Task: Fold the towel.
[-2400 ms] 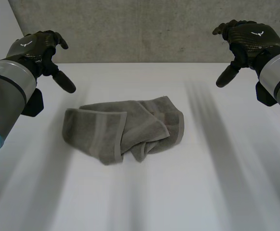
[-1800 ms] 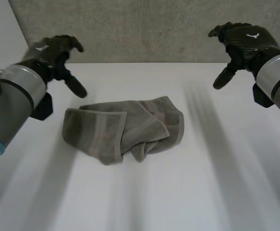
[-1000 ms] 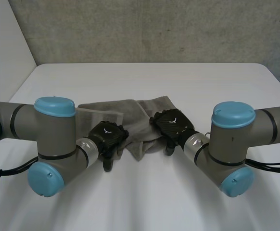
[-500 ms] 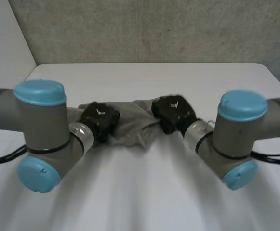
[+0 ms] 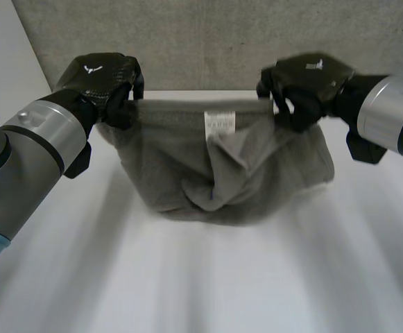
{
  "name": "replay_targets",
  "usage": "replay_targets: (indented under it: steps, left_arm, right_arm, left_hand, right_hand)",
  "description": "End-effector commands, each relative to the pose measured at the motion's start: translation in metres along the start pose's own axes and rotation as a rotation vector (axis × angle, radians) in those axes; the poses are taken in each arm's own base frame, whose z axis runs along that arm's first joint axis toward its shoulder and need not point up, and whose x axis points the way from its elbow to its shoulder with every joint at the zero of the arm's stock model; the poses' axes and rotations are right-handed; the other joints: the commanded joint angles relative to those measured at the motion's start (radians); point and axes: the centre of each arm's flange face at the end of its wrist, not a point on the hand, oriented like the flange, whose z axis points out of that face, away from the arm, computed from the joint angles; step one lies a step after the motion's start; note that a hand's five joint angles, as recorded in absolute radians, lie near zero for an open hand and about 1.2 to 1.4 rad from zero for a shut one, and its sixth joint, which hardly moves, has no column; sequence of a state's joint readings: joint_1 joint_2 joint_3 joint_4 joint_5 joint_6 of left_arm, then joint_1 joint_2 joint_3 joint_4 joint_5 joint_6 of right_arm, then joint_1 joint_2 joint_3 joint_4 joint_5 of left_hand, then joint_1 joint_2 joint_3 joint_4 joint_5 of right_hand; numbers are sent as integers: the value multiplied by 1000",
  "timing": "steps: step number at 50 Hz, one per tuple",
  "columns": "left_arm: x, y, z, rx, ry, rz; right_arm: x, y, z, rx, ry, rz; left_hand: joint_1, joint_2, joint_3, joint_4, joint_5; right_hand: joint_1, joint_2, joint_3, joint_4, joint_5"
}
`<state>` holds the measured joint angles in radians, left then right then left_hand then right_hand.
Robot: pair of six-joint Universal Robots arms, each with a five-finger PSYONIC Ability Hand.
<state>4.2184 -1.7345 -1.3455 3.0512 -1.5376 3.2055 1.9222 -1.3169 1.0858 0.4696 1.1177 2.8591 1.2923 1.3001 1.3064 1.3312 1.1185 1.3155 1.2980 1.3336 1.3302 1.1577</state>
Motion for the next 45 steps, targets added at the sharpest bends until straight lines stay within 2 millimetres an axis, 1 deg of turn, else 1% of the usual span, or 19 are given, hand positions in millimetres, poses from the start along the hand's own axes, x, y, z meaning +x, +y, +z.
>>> replay_targets:
  steps: [1,3,6,8,11,12,14,15,16,17,22,27,29,33,36,38,39,40,45]
  left_arm:
    - [2,24,7,-126,8,-8]
    - [3,51,17,-237,13,-13]
    - [4,63,21,-293,17,-16]
    - [5,86,27,-396,20,-19]
    - [3,98,34,-442,13,-29]
    - [3,98,34,-442,13,-29]
    - [-10,100,41,-443,-38,-54]
    - [-10,100,41,-443,-38,-54]
    - [-22,100,44,-439,-82,-71]
    - [-22,100,45,-439,-82,-71]
    - [-67,99,54,-425,-218,-125]
    - [-87,103,53,-437,-268,-144]
    - [-105,114,46,-476,-320,-175]
    - [-118,122,39,-498,-357,-200]
    - [-128,132,35,-515,-385,-214]
    - [-131,139,32,-529,-385,-225]
    - [-131,139,32,-529,-385,-225]
    - [-131,142,30,-541,-381,-230]
    - [-138,142,26,-543,-390,-244]
  right_arm:
    - [-7,36,4,-225,-83,-149]
    - [-10,57,7,-332,-127,-183]
    - [-11,71,11,-399,-139,-193]
    - [-11,76,12,-420,-136,-200]
    - [-10,80,15,-437,-122,-218]
    - [-10,80,15,-437,-122,-218]
    - [-7,78,19,-416,-93,-224]
    - [-7,78,19,-416,-93,-224]
    - [-5,78,21,-401,-78,-234]
    - [-4,77,22,-390,-66,-242]
    - [-2,79,21,-399,-41,-251]
    - [-5,84,16,-424,-54,-251]
    - [-9,89,11,-442,-65,-247]
    - [-9,93,7,-460,-70,-260]
    - [-9,93,6,-460,-71,-264]
    - [-9,91,4,-451,-65,-262]
    - [-9,91,4,-451,-64,-262]
    - [-10,92,5,-447,-62,-257]
    - [-11,100,8,-411,-36,-241]
  left_hand:
    - [90,82,76,51,89]
    - [101,94,87,62,101]
    - [104,96,90,65,103]
    - [104,96,90,65,103]
    - [104,96,90,65,103]
    - [104,96,90,65,103]
    - [104,96,90,65,103]
    - [104,96,90,65,103]
    - [104,96,90,65,103]
    - [104,96,90,65,103]
    - [90,82,76,51,89]
    - [81,73,67,42,80]
    - [43,35,29,4,42]
    - [-4,-12,-18,-43,-5]
    - [-130,-138,-145,-169,-131]
    - [-574,-582,-588,-613,-575]
    - [-577,-585,-591,-616,-577]
    - [-763,-771,-777,-802,-763]
    - [-1092,-1100,-1106,-1131,-1093]
  right_hand:
    - [81,98,63,66,64]
    - [81,98,63,66,64]
    - [81,98,63,66,64]
    - [81,98,63,66,64]
    - [64,82,46,50,48]
    - [64,82,46,49,47]
    - [-540,-522,-558,-555,-557]
    - [-544,-526,-562,-558,-560]
    - [-802,-785,-820,-817,-819]
    - [-959,-941,-977,-974,-976]
    - [-1048,-1031,-1066,-1063,-1065]
    - [-1049,-1031,-1067,-1063,-1065]
    - [-1054,-1037,-1072,-1069,-1071]
    - [-1057,-1040,-1075,-1072,-1074]
    - [-1057,-1040,-1075,-1072,-1074]
    - [-1057,-1040,-1075,-1072,-1074]
    - [-1057,-1040,-1075,-1072,-1074]
    - [-1054,-1037,-1072,-1069,-1071]
    - [-1054,-1037,-1072,-1069,-1071]
